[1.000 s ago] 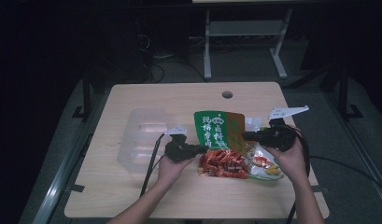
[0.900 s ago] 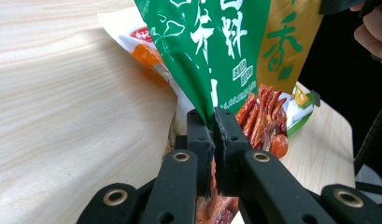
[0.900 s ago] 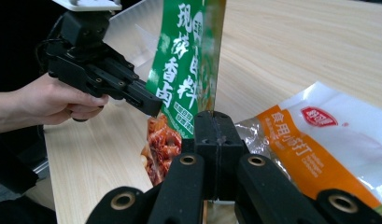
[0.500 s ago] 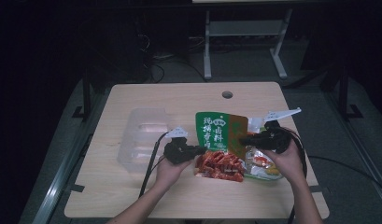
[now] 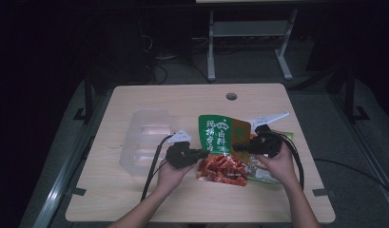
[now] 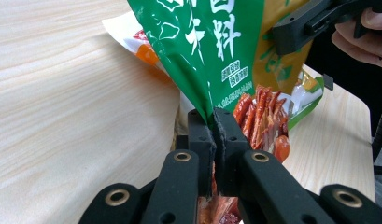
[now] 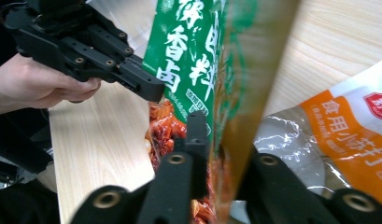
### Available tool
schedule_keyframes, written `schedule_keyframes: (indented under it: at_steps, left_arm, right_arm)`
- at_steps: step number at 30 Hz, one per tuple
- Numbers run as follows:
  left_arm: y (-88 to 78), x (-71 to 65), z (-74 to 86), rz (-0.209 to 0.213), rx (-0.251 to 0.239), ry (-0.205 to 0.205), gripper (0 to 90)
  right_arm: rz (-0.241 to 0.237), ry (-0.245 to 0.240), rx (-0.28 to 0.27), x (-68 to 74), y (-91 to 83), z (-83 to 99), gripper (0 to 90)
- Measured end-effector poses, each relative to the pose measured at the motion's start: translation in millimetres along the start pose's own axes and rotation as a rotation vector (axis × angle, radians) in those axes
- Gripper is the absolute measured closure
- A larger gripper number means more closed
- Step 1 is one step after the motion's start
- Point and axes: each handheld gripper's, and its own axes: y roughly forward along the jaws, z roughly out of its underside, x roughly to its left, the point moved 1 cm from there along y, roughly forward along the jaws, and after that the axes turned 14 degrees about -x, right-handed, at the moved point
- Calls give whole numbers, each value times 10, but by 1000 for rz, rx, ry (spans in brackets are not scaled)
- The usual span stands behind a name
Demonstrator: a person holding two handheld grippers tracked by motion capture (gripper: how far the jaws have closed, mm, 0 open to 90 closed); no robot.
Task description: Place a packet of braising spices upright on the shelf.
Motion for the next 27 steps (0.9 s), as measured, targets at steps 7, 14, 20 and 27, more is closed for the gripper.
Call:
schedule_keyframes:
  at_steps: [7, 14, 20, 27]
  left_arm:
    - [-68, -62, 7, -61, 15, 13, 728]
    - [-158, -171, 16, -100, 19, 80, 586]
    - [-280, -198, 48, -105, 8, 92, 553]
    - [-465, -248, 126, -61, 21, 127, 494]
  right_arm:
    - [-16, -7, -2, 56, -8, -19, 895]
    - [-35, -39, -34, 164, -67, -79, 897]
    - [-28, -81, -39, 289, -109, -152, 898]
    - [6, -141, -46, 433, -130, -263, 899]
